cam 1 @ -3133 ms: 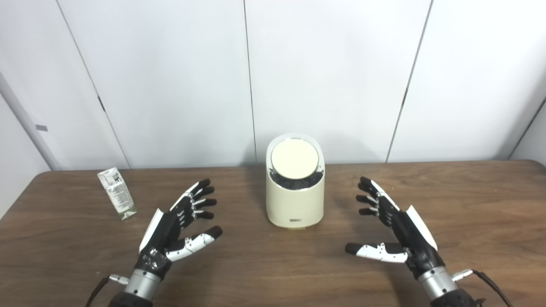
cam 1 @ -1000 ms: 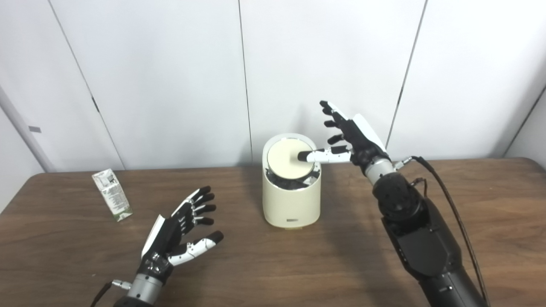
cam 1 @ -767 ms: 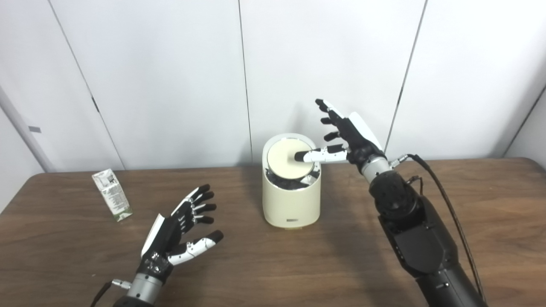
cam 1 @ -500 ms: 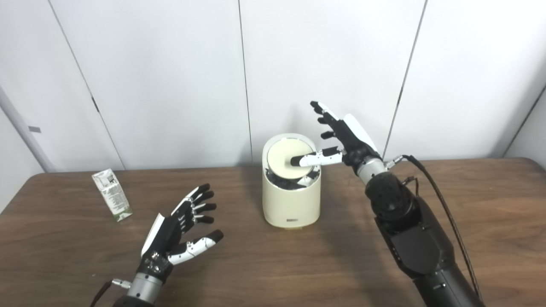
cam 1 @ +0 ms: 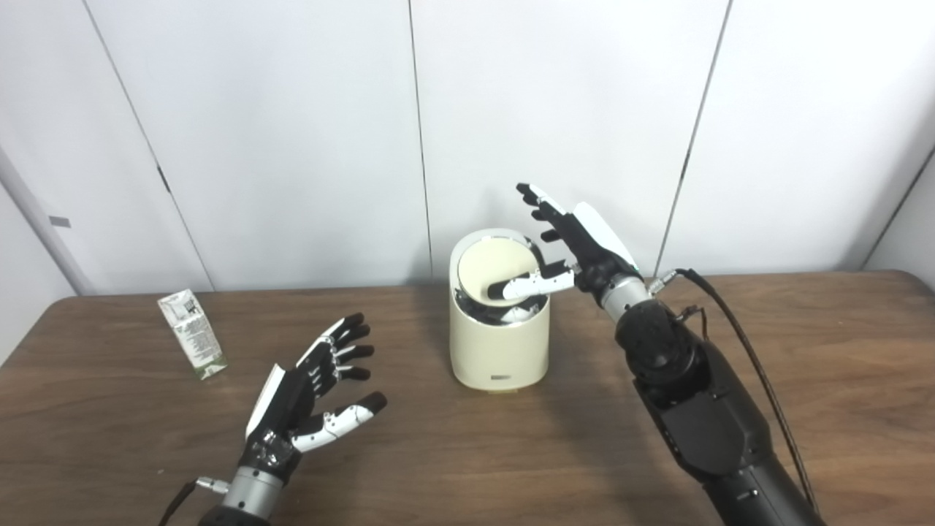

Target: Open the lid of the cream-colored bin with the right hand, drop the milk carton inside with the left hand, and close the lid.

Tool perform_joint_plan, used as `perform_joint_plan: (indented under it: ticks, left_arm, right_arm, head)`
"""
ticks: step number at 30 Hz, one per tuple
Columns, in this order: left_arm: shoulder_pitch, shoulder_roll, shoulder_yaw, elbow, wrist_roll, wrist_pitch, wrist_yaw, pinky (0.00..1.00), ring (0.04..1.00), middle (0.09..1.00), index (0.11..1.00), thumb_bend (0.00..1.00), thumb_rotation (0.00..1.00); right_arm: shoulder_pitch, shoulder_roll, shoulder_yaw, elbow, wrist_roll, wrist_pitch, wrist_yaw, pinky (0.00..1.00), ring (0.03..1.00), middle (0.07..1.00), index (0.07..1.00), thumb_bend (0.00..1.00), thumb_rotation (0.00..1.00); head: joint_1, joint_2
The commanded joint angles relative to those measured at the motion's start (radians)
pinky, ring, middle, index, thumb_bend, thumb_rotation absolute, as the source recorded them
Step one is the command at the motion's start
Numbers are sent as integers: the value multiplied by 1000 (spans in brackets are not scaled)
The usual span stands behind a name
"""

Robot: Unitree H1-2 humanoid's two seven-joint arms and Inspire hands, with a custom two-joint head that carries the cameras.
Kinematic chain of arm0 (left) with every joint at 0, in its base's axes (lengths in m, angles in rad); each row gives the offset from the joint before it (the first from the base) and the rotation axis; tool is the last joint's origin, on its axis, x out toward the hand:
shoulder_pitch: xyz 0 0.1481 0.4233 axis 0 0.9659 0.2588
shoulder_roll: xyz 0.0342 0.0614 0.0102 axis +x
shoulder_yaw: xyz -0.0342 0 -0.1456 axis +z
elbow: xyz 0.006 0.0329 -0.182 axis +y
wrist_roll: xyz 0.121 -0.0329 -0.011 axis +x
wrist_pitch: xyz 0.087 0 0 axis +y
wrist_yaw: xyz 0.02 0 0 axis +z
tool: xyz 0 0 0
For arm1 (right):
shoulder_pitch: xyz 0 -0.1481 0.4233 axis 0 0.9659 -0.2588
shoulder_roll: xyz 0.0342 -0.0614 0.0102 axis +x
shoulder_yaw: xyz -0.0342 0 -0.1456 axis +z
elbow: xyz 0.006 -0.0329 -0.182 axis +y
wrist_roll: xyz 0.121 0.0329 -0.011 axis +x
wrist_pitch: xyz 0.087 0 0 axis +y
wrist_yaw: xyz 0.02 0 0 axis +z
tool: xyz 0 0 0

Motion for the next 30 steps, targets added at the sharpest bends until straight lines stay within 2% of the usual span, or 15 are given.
perform_joint_plan:
  ticks: [1, 6, 14, 22, 25, 28, 30]
  left_arm:
    - [-34, 6, 5, -37, 1, -20, 12, 690, 814, 887, 934, 741, 311]
    - [-29, 5, 4, -42, 5, -16, 13, 688, 812, 886, 934, 739, 319]
    - [-22, 8, 6, -43, -8, -15, 8, 684, 816, 892, 940, 738, 315]
    - [-12, 8, 7, -60, -4, -7, 11, 690, 819, 888, 936, 725, 308]
    - [-9, 6, 6, -69, 2, -3, 14, 699, 820, 889, 935, 722, 307]
    - [-7, 3, 6, -73, -5, 2, 13, 695, 820, 890, 935, 722, 302]
    - [-6, 0, 5, -76, -12, 7, 10, 689, 820, 890, 935, 726, 303]
  right_arm:
    - [-35, -8, 0, -19, -11, 5, 0, 812, 909, 939, 940, 906, 271]
    - [-40, -9, -6, 23, -4, 5, -3, 810, 919, 949, 941, 895, 264]
    - [-51, -14, -20, 87, 12, -7, -21, 724, 901, 961, 942, 876, 252]
    - [-53, -22, -17, 107, 4, 0, -35, 777, 923, 963, 937, 828, 250]
    - [-56, -21, 7, 102, -30, 42, -30, 723, 890, 945, 933, 824, 269]
    - [-60, -22, 48, 67, -71, 141, 14, 635, 848, 948, 930, 790, 259]
    - [-57, -22, 71, 42, -93, 188, 42, 628, 843, 947, 924, 784, 240]
  head:
    - [0, 0]
    - [2, 3]
    - [5, 4]
    - [4, 15]
    - [4, 20]
    - [5, 24]
    - [7, 28]
